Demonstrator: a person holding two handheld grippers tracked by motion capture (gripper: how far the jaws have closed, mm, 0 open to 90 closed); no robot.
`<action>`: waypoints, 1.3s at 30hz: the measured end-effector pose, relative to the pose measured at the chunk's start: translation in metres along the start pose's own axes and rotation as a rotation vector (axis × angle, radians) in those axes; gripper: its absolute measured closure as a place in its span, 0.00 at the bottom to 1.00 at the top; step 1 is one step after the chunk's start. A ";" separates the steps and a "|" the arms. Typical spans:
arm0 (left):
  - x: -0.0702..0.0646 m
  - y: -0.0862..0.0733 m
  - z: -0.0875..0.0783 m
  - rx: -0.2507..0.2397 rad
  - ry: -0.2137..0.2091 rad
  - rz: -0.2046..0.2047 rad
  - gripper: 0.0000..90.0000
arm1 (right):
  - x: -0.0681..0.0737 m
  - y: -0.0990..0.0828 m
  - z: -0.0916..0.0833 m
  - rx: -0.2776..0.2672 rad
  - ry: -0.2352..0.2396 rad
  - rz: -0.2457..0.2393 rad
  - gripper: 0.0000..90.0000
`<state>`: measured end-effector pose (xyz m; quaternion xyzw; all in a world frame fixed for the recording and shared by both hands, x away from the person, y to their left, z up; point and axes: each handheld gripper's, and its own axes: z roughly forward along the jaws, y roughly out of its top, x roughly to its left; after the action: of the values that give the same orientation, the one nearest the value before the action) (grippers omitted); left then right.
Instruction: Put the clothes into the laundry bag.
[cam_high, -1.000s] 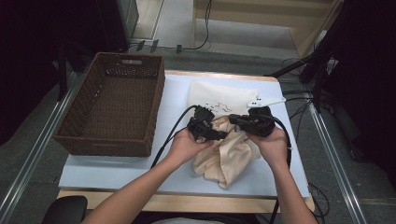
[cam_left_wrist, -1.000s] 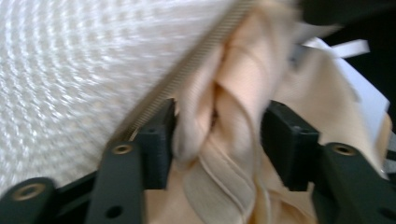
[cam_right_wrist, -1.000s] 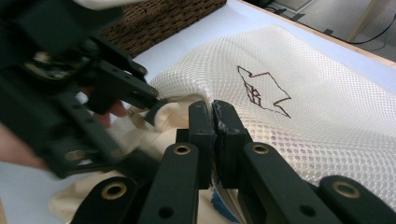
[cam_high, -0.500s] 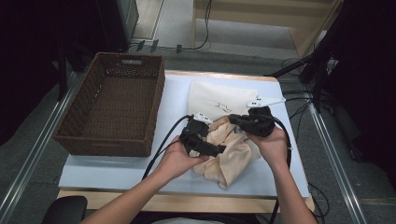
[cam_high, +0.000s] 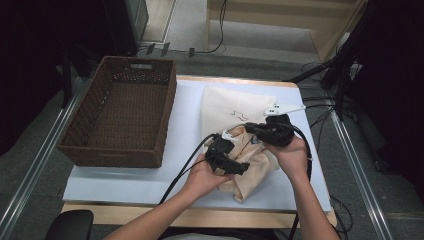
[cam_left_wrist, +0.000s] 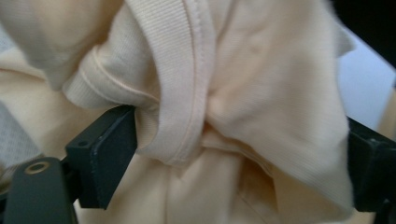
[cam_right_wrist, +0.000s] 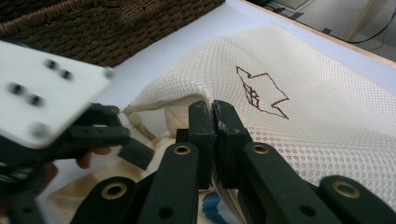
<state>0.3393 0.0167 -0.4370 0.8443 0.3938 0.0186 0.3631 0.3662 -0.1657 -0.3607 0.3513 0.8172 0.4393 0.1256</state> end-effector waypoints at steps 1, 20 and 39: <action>0.001 0.000 0.004 0.002 0.003 -0.002 0.16 | 0.000 0.000 0.000 0.001 0.000 0.002 0.99; 0.013 -0.003 0.017 -0.007 -0.044 0.024 0.85 | 0.002 0.000 0.001 0.006 0.008 0.000 0.99; 0.034 0.028 -0.011 -0.100 -0.013 -0.099 0.86 | 0.008 0.003 -0.003 -0.016 0.040 -0.015 0.99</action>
<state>0.3775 0.0342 -0.4195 0.8047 0.4313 0.0146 0.4078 0.3600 -0.1611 -0.3561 0.3355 0.8186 0.4517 0.1153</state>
